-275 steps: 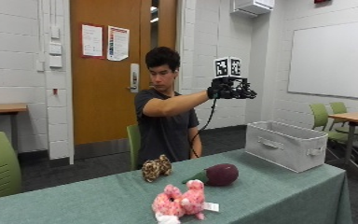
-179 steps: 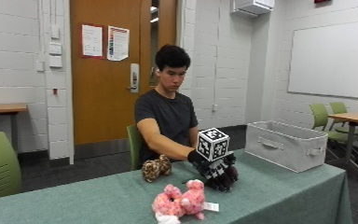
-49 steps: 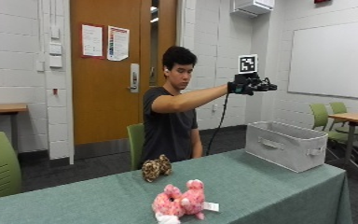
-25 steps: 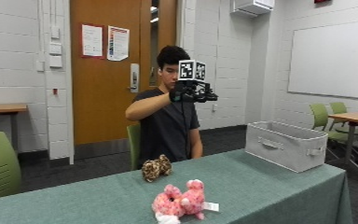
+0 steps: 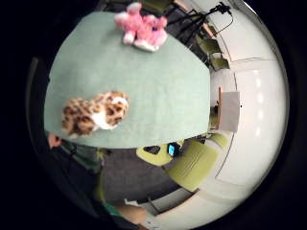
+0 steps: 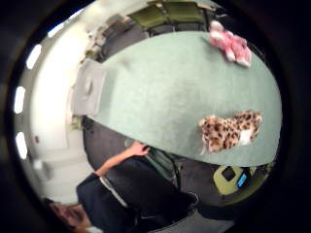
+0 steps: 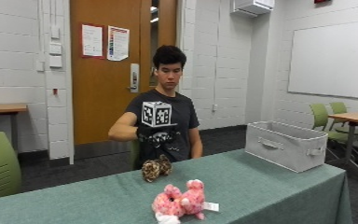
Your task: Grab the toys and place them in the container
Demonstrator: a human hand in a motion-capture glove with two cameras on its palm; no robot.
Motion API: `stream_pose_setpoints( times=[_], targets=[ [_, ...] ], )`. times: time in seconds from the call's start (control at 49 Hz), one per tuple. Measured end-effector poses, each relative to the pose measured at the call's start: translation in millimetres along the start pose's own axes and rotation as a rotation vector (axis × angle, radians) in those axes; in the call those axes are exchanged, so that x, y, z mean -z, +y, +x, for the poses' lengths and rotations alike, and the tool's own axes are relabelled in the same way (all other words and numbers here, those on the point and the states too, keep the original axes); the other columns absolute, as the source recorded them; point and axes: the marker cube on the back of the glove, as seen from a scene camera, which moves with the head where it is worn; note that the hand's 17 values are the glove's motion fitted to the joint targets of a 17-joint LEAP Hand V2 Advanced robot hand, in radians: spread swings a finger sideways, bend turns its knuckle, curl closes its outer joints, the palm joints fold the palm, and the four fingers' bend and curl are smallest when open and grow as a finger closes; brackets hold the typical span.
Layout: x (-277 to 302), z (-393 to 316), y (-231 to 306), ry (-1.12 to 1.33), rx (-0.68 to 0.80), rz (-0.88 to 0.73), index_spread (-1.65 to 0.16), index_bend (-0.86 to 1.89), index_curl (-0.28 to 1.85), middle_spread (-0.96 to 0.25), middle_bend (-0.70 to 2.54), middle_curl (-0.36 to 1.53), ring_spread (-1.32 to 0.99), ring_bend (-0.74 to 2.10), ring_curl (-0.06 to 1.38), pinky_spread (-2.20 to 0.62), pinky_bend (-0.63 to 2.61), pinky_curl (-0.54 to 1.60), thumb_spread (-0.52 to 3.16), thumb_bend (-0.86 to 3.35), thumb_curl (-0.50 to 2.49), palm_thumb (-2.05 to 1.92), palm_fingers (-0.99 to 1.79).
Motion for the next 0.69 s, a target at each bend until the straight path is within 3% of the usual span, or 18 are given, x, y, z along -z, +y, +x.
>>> stream_pose_setpoints(
  times=[0.143, 0.408, 0.591, 0.693],
  targets=[
    [-47.6, 14.2, 5.2, -0.022, -0.030, -0.077, -0.20, 0.25, 0.38, -0.03, 0.18, 0.36, -0.24, 0.16, 0.25, -0.06, 0.46, 0.29, 0.77, -0.15, 0.14, -0.21, -0.06],
    [-84.7, 28.8, 8.2, -0.003, -0.071, -0.139, -0.25, 0.30, 0.42, -0.03, 0.14, 0.33, -0.22, 0.12, 0.22, -0.01, 0.47, 0.31, 0.77, -0.13, 0.14, -0.18, -0.12],
    [-96.0, 36.1, 14.6, 0.049, -0.089, -0.157, -0.28, 0.31, 0.44, -0.02, 0.10, 0.28, -0.16, 0.08, 0.16, 0.04, 0.75, 0.39, 0.79, -0.10, 0.16, -0.13, -0.11],
    [-96.5, 39.3, 15.6, 0.037, -0.104, -0.128, -0.32, 0.56, 0.50, -0.02, 0.04, 0.23, -0.12, 0.08, 0.12, 0.04, 0.94, 0.43, 0.83, -0.07, 0.18, -0.07, -0.01]
  ],
)
